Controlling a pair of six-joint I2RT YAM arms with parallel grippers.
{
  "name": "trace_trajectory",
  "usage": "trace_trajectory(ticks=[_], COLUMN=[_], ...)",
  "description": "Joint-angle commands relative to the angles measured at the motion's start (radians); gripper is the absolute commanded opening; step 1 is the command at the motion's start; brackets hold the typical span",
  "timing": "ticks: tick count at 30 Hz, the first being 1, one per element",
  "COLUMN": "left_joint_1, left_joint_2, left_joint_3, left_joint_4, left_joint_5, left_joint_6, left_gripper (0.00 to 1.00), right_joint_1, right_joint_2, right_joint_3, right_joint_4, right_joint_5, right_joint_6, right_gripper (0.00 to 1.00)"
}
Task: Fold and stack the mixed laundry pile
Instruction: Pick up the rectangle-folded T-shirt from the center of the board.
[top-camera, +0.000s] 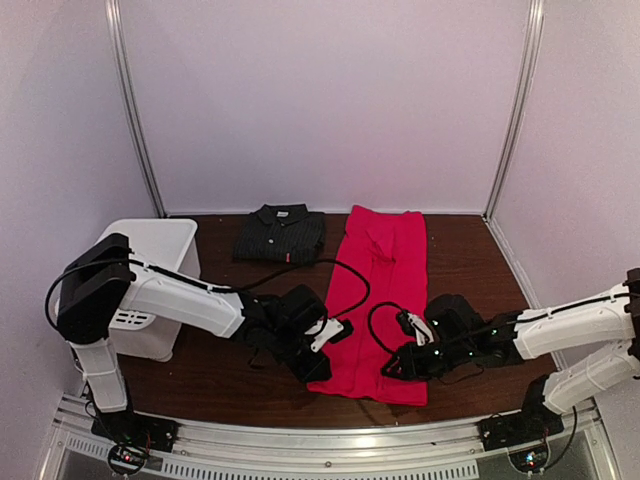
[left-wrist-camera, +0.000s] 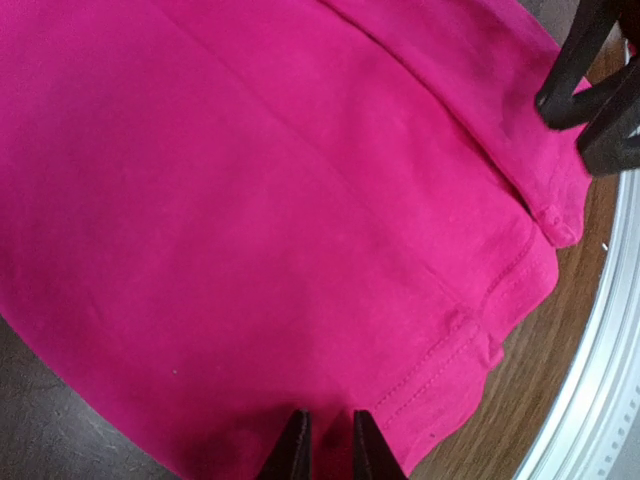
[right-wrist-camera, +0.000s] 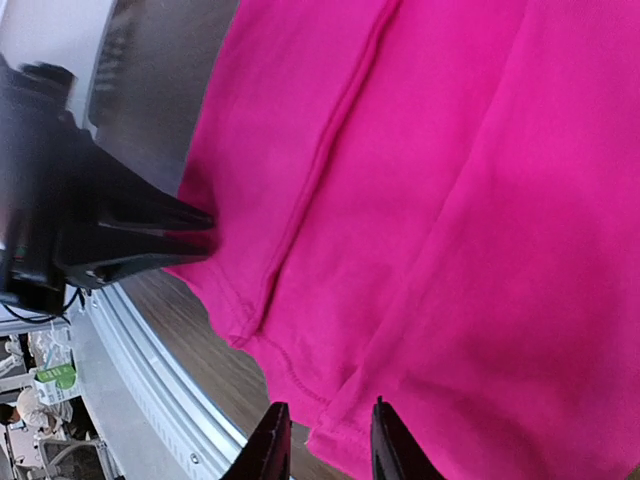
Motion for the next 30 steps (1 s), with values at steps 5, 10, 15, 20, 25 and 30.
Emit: trace_trajectory(ticks=[5, 10, 15, 20, 25, 30], left_joint_1=[0.002, 0.007, 0.020, 0.025, 0.033, 0.062], left_joint_2=[-0.150, -0.201, -0.197, -0.161, -0.177, -0.207], left_joint_3=[-0.070, -0.151, -0.219, -0.207, -0.232, -0.248], left_joint_4=[0.009, 0.013, 0.055, 0.092, 0.145, 0.160], left_joint_5=[-0.051, -0.075, -0.051, -0.027, 0.035, 0.057], left_joint_6=[-0.009, -0.086, -0.168, -0.196, -0.206, -0.221], left_gripper=[0.29, 0.38, 0.38, 0.38, 0.37, 0.36], right_joint_1=[0.010, 0.009, 0.002, -0.003, -0.003, -0.003], right_joint_2=[-0.240, -0.387, -0.523, -0.519, -0.462, -0.454], right_joint_3=[0.000, -0.071, -0.115, -0.189, -0.225, -0.271], right_joint_4=[-0.202, -0.372, -0.531, -0.423, -0.300, -0.227], right_joint_5=[0.093, 0.141, 0.231, 0.203, 0.151, 0.122], right_joint_6=[0.067, 0.167, 0.228, 0.251, 0.252, 0.278], right_gripper=[0.34, 0.37, 0.39, 0.40, 0.40, 0.35])
